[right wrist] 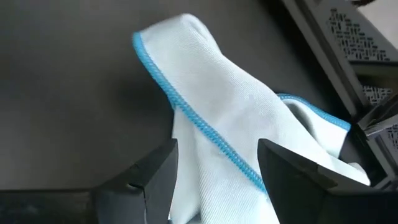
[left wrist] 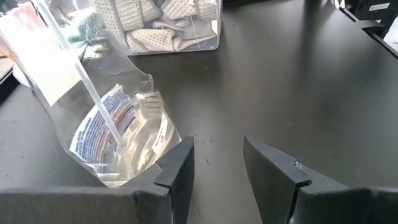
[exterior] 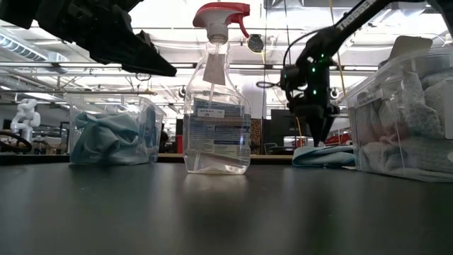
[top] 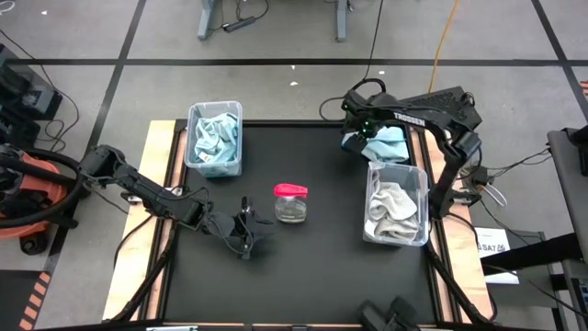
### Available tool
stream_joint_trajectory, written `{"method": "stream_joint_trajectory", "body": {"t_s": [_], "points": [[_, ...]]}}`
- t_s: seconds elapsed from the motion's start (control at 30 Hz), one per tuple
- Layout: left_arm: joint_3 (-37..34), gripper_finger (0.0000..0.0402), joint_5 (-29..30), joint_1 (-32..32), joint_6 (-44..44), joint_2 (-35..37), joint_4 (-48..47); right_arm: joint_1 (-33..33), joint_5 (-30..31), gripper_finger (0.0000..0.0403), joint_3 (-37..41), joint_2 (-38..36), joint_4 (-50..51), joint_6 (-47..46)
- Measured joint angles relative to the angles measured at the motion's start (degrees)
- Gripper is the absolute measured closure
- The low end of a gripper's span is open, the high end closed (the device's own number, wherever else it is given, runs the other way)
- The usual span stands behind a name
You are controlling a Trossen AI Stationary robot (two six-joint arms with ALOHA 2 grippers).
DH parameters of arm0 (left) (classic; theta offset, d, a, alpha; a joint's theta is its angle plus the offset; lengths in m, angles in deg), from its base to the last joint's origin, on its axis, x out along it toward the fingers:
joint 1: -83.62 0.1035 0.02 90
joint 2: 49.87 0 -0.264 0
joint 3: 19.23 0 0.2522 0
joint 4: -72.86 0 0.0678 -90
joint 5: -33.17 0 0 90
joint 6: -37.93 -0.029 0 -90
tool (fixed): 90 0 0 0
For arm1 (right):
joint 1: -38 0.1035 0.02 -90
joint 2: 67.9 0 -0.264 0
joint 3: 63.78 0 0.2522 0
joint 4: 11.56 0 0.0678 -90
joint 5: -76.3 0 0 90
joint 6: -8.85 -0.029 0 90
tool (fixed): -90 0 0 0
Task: Sort microfiber towel by color & place in baskets
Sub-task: Put the blue towel into the left transparent bin
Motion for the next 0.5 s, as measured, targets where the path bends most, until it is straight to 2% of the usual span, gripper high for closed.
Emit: {"method": "stream_joint_trajectory", "body": {"t_s": [0.17,0.5], "points": [[0.0,0.0255,0.0,0.0,0.1,0.0,-0.5,-1.3,1.8,0.019,0.0,2.9,-0.4,0.6],[0.0,0.0255,0.0,0.0,0.1,0.0,-0.6,-2.1,0.8,0.019,0.0,7.9,-0.3,0.9]]}}
